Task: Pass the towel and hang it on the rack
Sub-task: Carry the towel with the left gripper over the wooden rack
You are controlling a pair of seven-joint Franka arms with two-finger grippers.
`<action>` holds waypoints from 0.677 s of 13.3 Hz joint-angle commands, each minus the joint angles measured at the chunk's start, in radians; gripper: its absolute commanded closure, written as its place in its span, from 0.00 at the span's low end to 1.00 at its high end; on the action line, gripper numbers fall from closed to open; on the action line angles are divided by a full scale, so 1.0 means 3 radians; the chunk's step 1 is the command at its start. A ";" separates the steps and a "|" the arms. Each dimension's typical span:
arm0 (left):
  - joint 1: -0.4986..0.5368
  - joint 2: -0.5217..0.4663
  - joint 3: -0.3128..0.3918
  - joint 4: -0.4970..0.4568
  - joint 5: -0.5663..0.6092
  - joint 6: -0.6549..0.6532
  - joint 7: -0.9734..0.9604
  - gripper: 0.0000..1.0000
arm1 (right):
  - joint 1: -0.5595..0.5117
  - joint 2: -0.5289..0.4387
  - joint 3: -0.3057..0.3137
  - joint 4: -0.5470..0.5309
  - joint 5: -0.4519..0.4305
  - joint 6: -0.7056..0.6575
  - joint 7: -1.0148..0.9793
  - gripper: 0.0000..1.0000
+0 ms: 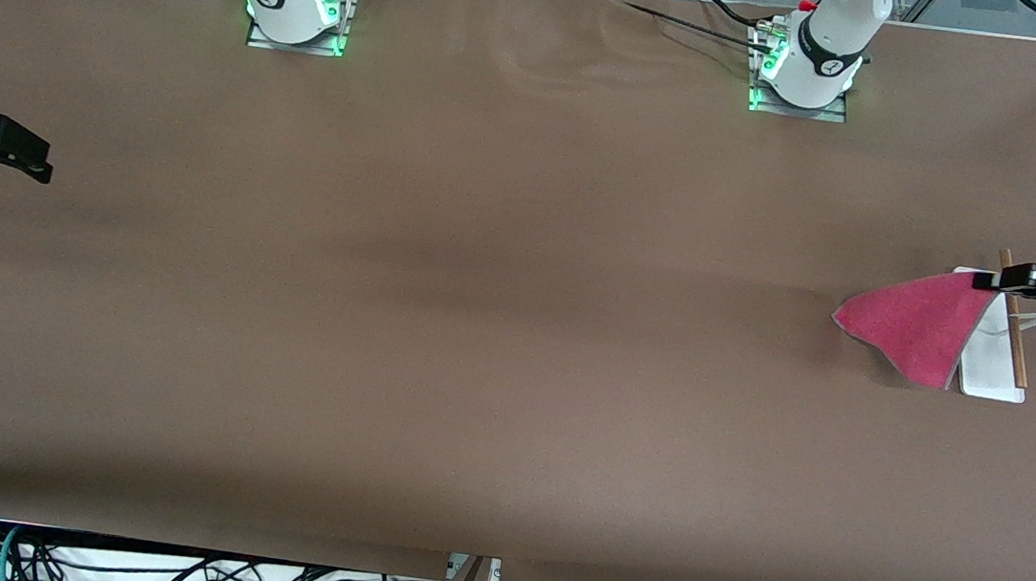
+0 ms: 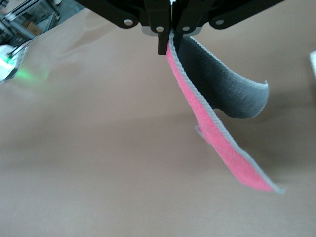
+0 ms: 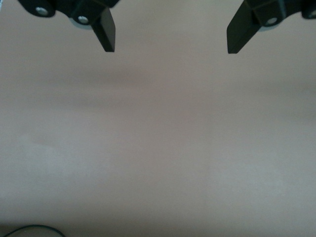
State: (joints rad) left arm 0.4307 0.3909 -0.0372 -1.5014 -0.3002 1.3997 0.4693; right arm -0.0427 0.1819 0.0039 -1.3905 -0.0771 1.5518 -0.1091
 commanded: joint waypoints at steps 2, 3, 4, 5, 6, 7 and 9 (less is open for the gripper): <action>0.0287 0.0358 -0.0019 0.0555 0.0335 -0.0130 0.0709 1.00 | -0.0026 -0.0156 0.0038 -0.0115 -0.0014 -0.0288 -0.0097 0.00; 0.0308 0.0404 0.0001 0.0652 0.0356 -0.0130 0.0909 1.00 | -0.0026 -0.0162 0.0038 -0.0115 -0.0009 -0.0305 -0.0101 0.00; 0.0313 0.0430 0.0047 0.0724 0.0417 -0.0125 0.1002 1.00 | -0.0021 -0.0152 0.0023 -0.0105 0.0001 -0.0320 -0.0142 0.00; 0.0308 0.0440 0.0052 0.0801 0.0499 -0.0125 0.1119 1.00 | -0.0016 -0.0141 0.0023 -0.0105 -0.0009 -0.0320 -0.0153 0.00; 0.0313 0.0441 0.0052 0.0857 0.0510 -0.0135 0.1201 1.00 | -0.0021 -0.0131 0.0007 -0.0100 -0.0009 -0.0320 -0.0163 0.00; 0.0313 0.0436 0.0062 0.0924 0.0515 -0.0161 0.1258 1.00 | -0.0021 -0.0131 0.0007 -0.0100 -0.0019 -0.0320 -0.0163 0.00; 0.0318 0.0435 0.0124 0.1067 0.0520 -0.0253 0.1436 1.00 | -0.0016 -0.0136 0.0012 -0.0100 -0.0040 -0.0315 -0.0168 0.00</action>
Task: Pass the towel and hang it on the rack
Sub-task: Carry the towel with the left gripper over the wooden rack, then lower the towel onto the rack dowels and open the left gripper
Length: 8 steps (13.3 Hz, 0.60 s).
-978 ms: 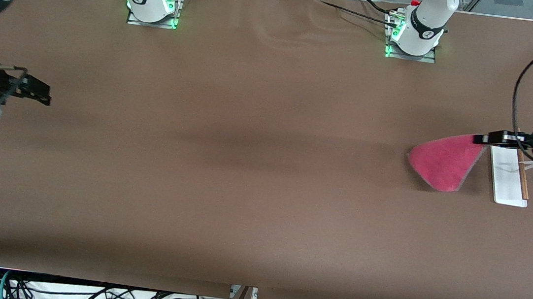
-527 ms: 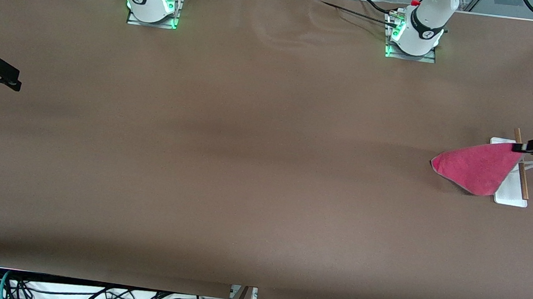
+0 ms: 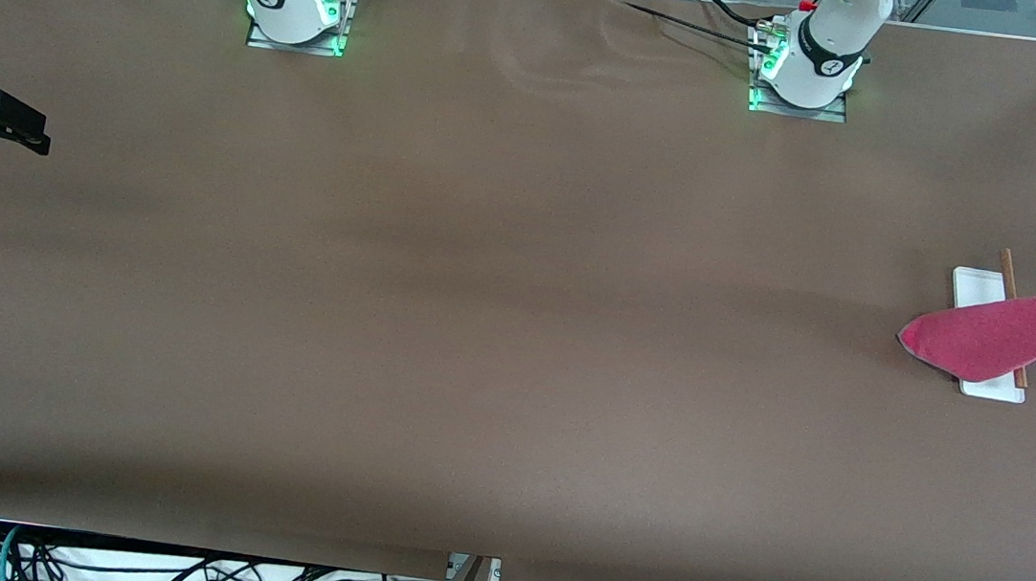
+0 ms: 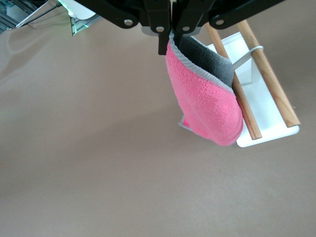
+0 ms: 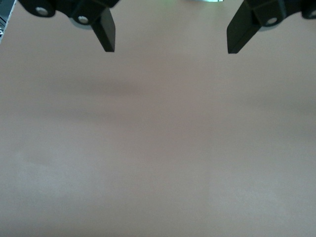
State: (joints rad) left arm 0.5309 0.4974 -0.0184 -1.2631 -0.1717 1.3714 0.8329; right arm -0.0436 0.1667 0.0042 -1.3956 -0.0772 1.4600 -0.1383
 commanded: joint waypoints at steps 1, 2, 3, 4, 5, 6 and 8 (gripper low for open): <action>-0.0006 0.0085 0.0082 0.0309 0.0107 -0.0149 0.0372 1.00 | -0.0018 -0.0085 0.0012 -0.0088 -0.0039 -0.0014 -0.0116 0.00; 0.0025 0.0091 0.0107 0.0309 0.0102 -0.0123 0.0515 1.00 | -0.0024 -0.0085 0.0007 -0.0088 -0.0044 -0.0014 -0.0157 0.00; 0.0040 0.0116 0.0123 0.0309 0.0107 -0.0098 0.0633 1.00 | -0.0024 -0.0080 0.0006 -0.0088 -0.0029 -0.0019 -0.0158 0.00; 0.0045 0.0172 0.0153 0.0309 0.0107 -0.0092 0.0690 1.00 | -0.0024 -0.0070 0.0001 -0.0083 -0.0019 -0.0014 -0.0153 0.00; 0.0045 0.0223 0.0224 0.0304 0.0107 -0.0087 0.0771 1.00 | -0.0029 -0.0065 0.0001 -0.0083 -0.0019 -0.0014 -0.0142 0.00; 0.0045 0.0279 0.0301 0.0309 0.0112 -0.0047 0.0929 1.00 | -0.0029 -0.0060 0.0001 -0.0083 -0.0019 -0.0009 -0.0152 0.00; 0.0045 0.0356 0.0424 0.0304 0.0199 0.0056 0.1292 1.00 | -0.0024 -0.0044 0.0006 -0.0078 -0.0014 -0.0004 -0.0147 0.00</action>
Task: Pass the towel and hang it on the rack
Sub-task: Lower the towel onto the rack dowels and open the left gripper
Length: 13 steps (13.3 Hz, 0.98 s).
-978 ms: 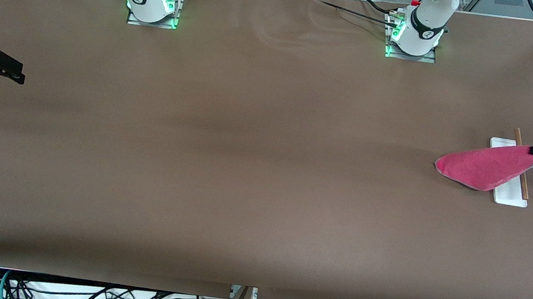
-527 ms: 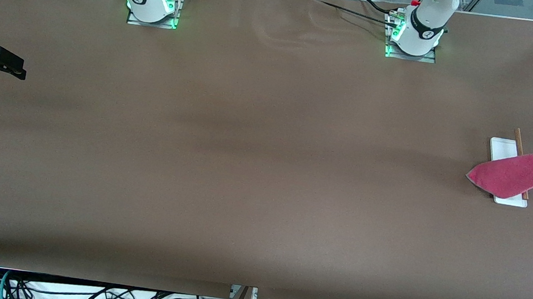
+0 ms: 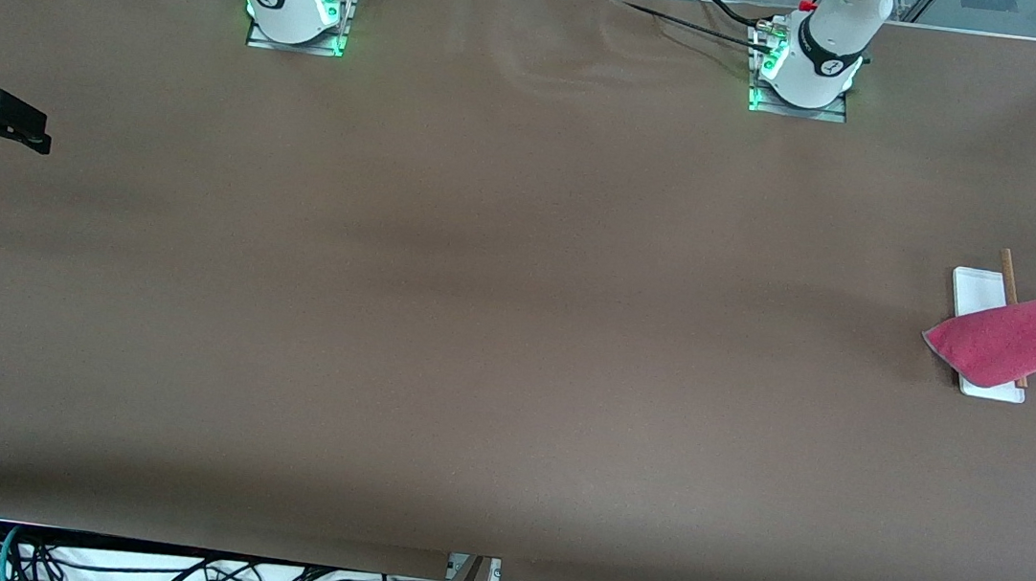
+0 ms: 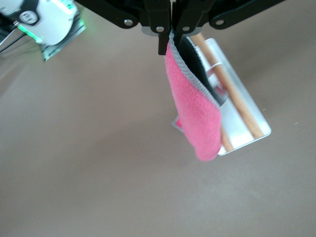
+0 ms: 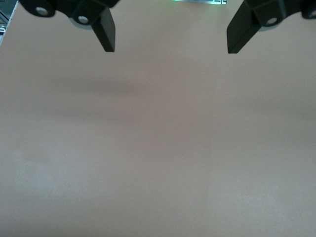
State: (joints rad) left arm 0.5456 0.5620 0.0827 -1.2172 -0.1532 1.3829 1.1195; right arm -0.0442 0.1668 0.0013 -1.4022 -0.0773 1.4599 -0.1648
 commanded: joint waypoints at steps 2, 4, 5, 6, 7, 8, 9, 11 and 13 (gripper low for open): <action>0.0017 0.0203 0.0250 0.0156 0.0137 0.0079 0.0583 1.00 | -0.0022 -0.0045 0.0016 -0.0056 -0.0013 -0.0004 -0.0049 0.00; 0.0119 0.0279 0.0297 0.0156 0.0137 0.0206 0.0874 1.00 | -0.0022 -0.0045 0.0016 -0.0056 -0.0008 0.0007 -0.0054 0.00; 0.0160 0.0310 0.0297 0.0156 0.0142 0.0308 0.0997 1.00 | -0.0022 -0.0045 0.0016 -0.0056 -0.0013 0.0017 -0.0054 0.00; 0.0211 0.0340 0.0297 0.0156 0.0142 0.0380 0.1069 1.00 | -0.0017 -0.0045 0.0016 -0.0056 -0.0018 0.0022 -0.0059 0.00; 0.0262 0.0376 0.0297 0.0156 0.0142 0.0406 0.1130 1.00 | -0.0016 -0.0040 0.0016 -0.0056 -0.0013 0.0022 -0.0059 0.00; 0.0268 0.0402 0.0297 0.0156 0.0142 0.0412 0.1192 1.00 | -0.0022 -0.0045 0.0016 -0.0056 -0.0013 0.0022 -0.0059 0.00; 0.0303 0.0438 0.0297 0.0156 0.0142 0.0467 0.1213 1.00 | -0.0022 -0.0045 0.0016 -0.0056 -0.0013 0.0022 -0.0059 0.00; 0.0329 0.0484 0.0297 0.0151 0.0148 0.0636 0.1304 1.00 | -0.0022 -0.0045 0.0016 -0.0056 -0.0013 0.0022 -0.0059 0.00; 0.0405 0.0560 0.0297 0.0146 0.0137 0.0779 0.1468 1.00 | -0.0011 -0.0045 0.0021 -0.0051 -0.0018 0.0027 -0.0059 0.00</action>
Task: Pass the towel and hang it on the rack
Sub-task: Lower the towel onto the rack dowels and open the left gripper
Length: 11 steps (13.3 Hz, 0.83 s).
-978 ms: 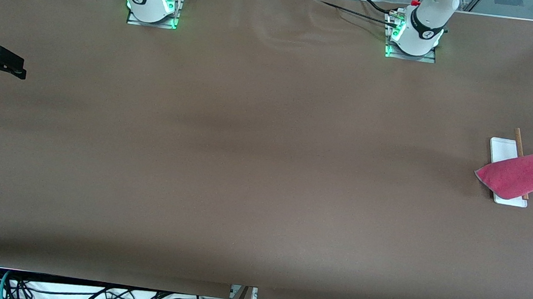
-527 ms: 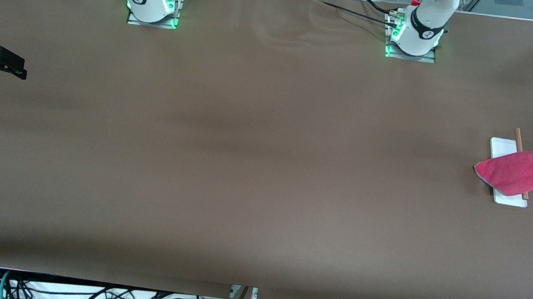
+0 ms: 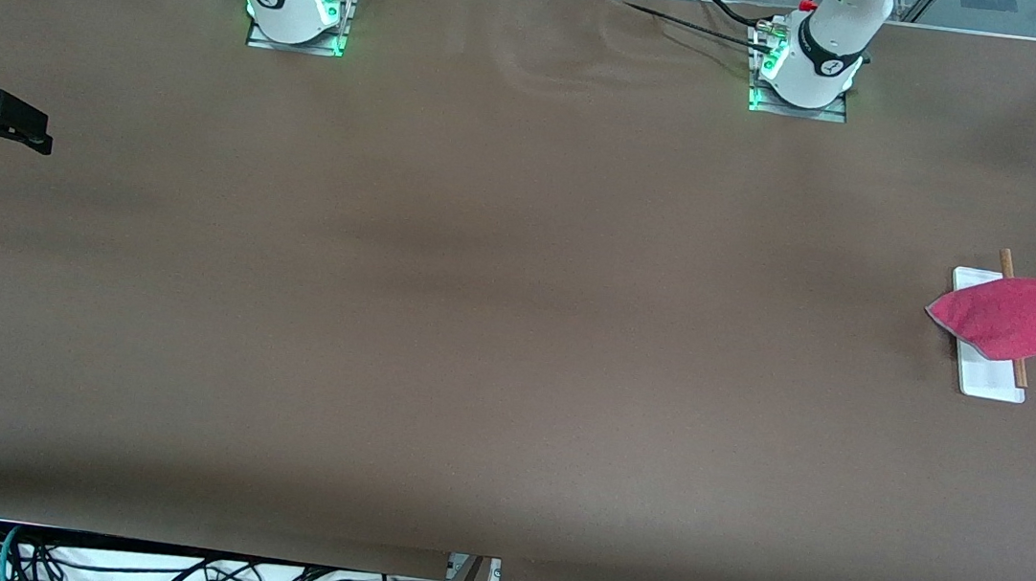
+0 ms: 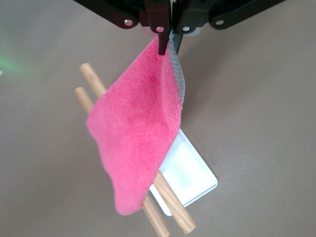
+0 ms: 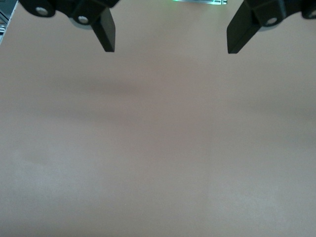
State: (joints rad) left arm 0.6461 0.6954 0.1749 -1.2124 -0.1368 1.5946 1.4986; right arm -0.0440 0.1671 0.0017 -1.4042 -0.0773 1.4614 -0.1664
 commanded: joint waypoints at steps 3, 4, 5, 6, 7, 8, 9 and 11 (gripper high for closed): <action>0.0071 0.0172 -0.0025 0.0140 0.0057 0.0191 0.0271 0.00 | -0.0012 -0.0046 0.0020 -0.0044 -0.0013 0.0017 -0.0054 0.00; 0.0040 0.0152 -0.0026 0.0181 0.0052 0.0187 0.0266 0.00 | -0.0007 -0.0046 0.0020 -0.0044 -0.0013 0.0022 -0.0054 0.00; 0.0035 0.0152 -0.0041 0.0313 0.0047 0.0176 0.0271 0.00 | -0.0007 -0.0046 0.0020 -0.0044 -0.0013 0.0022 -0.0049 0.00; 0.0030 0.0147 -0.0051 0.0380 0.0042 0.0176 0.0266 0.00 | -0.0007 -0.0046 0.0020 -0.0044 -0.0013 0.0022 -0.0013 0.00; 0.0025 0.0137 -0.0081 0.0391 0.0037 0.0156 0.0261 0.00 | -0.0012 -0.0046 0.0020 -0.0044 -0.0013 0.0022 0.0007 0.00; -0.0016 0.0081 -0.0137 0.0406 0.0047 0.0136 0.0241 0.00 | -0.0012 -0.0041 0.0020 -0.0039 -0.0008 0.0027 0.0018 0.00; -0.0168 0.0055 -0.0118 0.0492 0.0072 0.0130 0.0236 0.00 | -0.0007 -0.0040 0.0020 -0.0008 -0.0008 0.0022 0.0023 0.00; -0.0439 0.0050 -0.0102 0.0702 0.0133 0.0090 0.0205 0.00 | -0.0007 -0.0025 0.0030 0.0007 0.0007 0.0027 0.0028 0.00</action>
State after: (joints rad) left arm 0.5925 0.7204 0.1345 -1.0590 -0.1367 1.6559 1.5577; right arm -0.0433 0.1670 0.0036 -1.4037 -0.0771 1.4656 -0.1648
